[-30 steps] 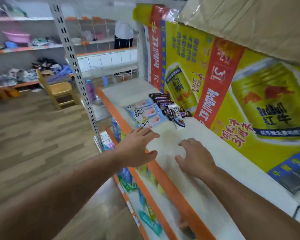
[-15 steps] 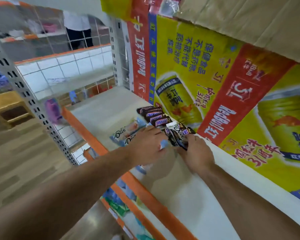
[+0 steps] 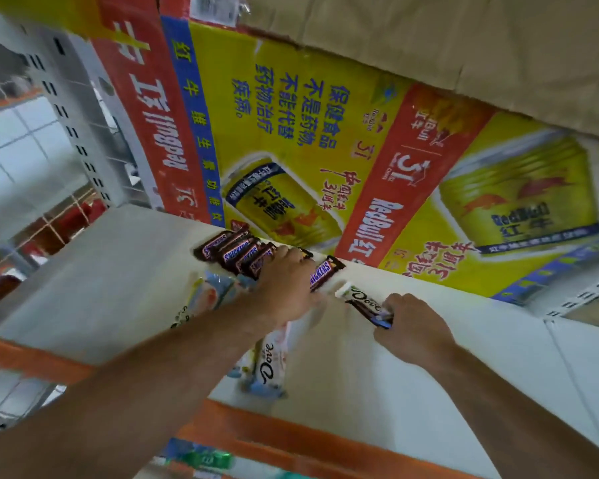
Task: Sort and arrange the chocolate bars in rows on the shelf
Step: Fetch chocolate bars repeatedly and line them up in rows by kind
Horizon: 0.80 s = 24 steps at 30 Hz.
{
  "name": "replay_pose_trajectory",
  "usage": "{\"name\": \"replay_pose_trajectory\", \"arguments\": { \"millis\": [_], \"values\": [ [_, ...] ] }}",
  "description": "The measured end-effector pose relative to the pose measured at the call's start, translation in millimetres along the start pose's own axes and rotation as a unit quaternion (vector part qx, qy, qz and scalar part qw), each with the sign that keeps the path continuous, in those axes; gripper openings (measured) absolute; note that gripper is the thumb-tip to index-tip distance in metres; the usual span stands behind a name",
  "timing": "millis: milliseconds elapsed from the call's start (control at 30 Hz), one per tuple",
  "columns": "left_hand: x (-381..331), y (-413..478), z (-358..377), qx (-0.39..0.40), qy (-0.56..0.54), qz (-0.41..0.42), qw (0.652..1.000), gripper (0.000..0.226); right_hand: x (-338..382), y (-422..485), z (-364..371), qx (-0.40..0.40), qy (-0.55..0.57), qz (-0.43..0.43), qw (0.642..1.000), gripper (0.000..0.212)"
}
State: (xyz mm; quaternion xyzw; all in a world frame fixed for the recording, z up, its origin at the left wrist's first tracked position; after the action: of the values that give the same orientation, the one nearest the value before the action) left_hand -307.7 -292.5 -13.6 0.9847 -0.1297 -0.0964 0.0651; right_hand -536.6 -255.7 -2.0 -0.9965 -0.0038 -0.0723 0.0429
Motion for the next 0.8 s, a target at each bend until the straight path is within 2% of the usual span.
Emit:
{"name": "replay_pose_trajectory", "arguments": {
  "millis": [100,267,400,500,600,800],
  "values": [
    [-3,8,3,0.006,-0.070,0.032,0.997,0.039,-7,-14,-1,0.003,0.010,0.023,1.000,0.037],
    [-9,17,-1,0.043,-0.069,-0.007,0.997,0.039,-31,-44,-8,0.009,0.013,0.062,0.998,0.033],
    [-25,15,-3,0.012,-0.102,0.028,0.994,0.026,-56,-71,-17,-0.021,0.026,0.053,0.998,0.026],
    [-53,9,-4,-0.017,-0.163,0.068,0.984,0.023,-74,-91,-24,-0.062,0.034,0.024,0.997,0.023],
    [-89,1,-8,-0.035,-0.202,0.097,0.974,0.022,-97,-110,-29,-0.096,0.035,0.006,0.995,0.028],
    [-177,-19,-10,-0.055,-0.209,0.141,0.966,0.022,-169,-155,-37,-0.141,0.050,-0.016,0.989,0.040]
  ]
}}
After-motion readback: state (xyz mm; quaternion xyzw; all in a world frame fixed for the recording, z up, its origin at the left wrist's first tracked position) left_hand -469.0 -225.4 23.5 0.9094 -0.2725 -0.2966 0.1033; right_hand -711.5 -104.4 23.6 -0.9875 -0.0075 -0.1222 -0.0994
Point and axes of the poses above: each hand's wrist, its own y-axis towards the middle knuckle, its own z-axis out of the palm, x = y × z, the point moved 1 cm from there along y, towards the middle knuckle, and after that the axes turned 5 degrees about -x, right-handed, at the moved point
